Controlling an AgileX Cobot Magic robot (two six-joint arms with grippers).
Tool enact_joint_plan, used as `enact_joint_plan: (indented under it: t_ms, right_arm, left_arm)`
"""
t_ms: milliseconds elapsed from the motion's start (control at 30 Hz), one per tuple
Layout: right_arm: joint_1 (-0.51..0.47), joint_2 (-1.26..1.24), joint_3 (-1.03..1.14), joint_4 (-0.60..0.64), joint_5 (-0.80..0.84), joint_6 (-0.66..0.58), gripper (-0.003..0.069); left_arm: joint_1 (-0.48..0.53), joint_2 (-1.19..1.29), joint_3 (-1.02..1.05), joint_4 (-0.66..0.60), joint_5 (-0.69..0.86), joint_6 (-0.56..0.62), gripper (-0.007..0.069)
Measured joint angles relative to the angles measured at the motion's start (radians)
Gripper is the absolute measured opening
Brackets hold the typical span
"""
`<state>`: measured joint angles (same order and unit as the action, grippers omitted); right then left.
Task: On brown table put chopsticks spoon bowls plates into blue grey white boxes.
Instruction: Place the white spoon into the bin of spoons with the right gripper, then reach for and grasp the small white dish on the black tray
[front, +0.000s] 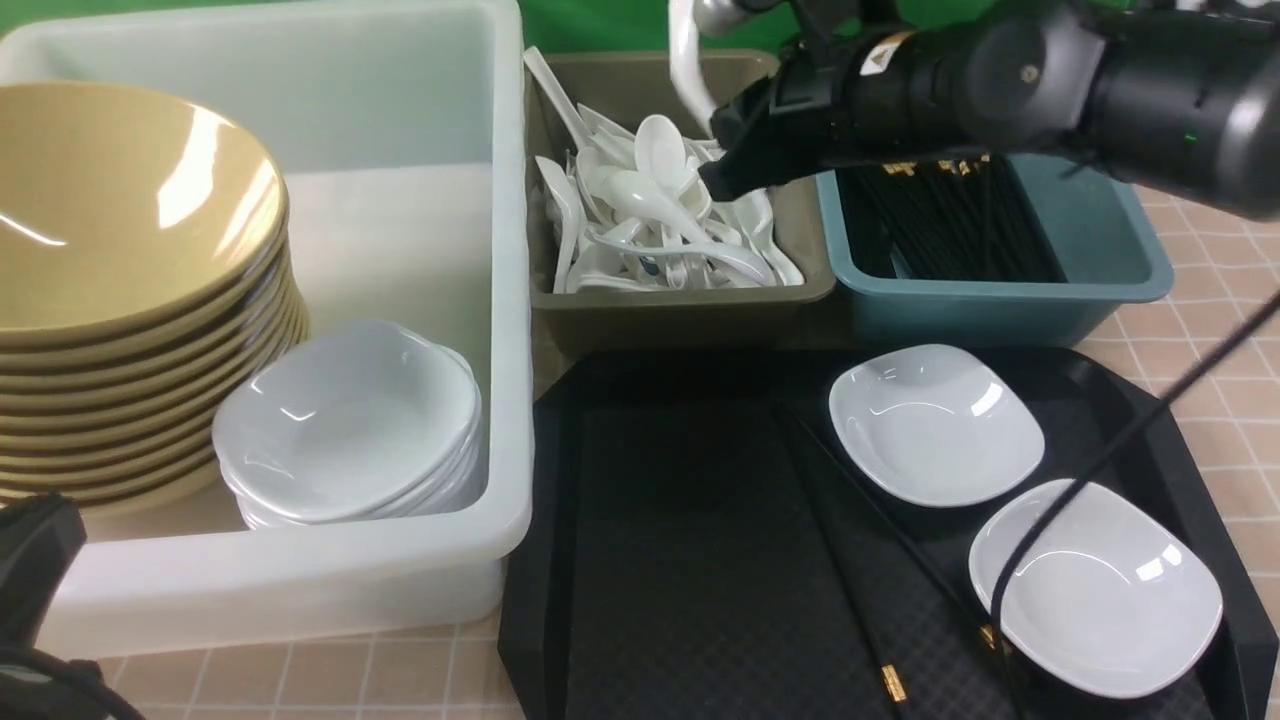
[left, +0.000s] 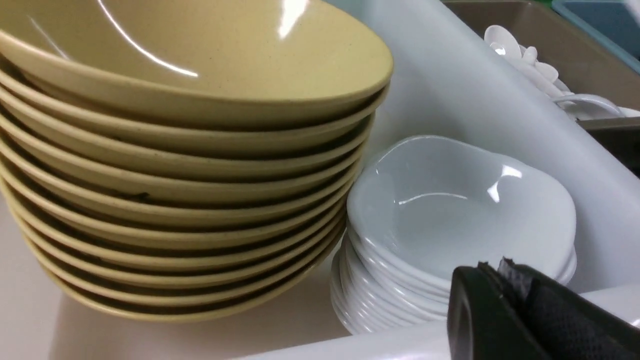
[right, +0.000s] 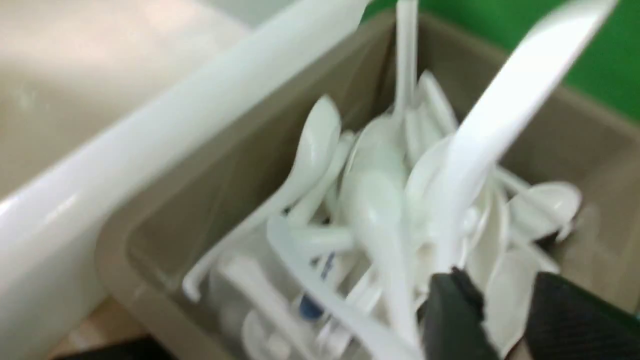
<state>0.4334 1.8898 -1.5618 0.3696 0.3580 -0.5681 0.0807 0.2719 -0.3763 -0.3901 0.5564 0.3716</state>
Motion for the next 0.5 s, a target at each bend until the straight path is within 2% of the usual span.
enact_joint_plan:
  t_ms: [100, 133, 167, 233, 367, 500]
  right_arm:
    - [-0.043, 0.001, -0.032, -0.016, 0.176, 0.072, 0.0443]
    - [-0.046, 0.0, -0.032, -0.016, 0.189, 0.079, 0.0451]
    - [-0.075, -0.009, -0.037, -0.034, 0.286, 0.123, 0.0497]
    - [-0.12, -0.022, -0.028, -0.095, 0.44, 0.194, 0.0536]
    - [-0.189, -0.031, 0.079, -0.21, 0.53, 0.284, 0.0553]
    - [-0.224, -0.035, 0.233, -0.244, 0.478, 0.31, 0.0554]
  left_arm:
    - [0.0, 0.0, 0.001, -0.002, 0.022, 0.0, 0.0001]
    - [0.0, 0.0, 0.001, -0.002, 0.022, 0.0, 0.0001]
    - [0.0, 0.0, 0.001, -0.004, 0.027, 0.0, 0.0001]
    - [0.0, 0.0, 0.001, -0.004, 0.03, 0.0, 0.0001]
    - [0.0, 0.0, 0.001, -0.01, 0.03, -0.001, 0.0001]
    - [0.0, 0.0, 0.001, -0.027, 0.027, -0.001, 0.0001]
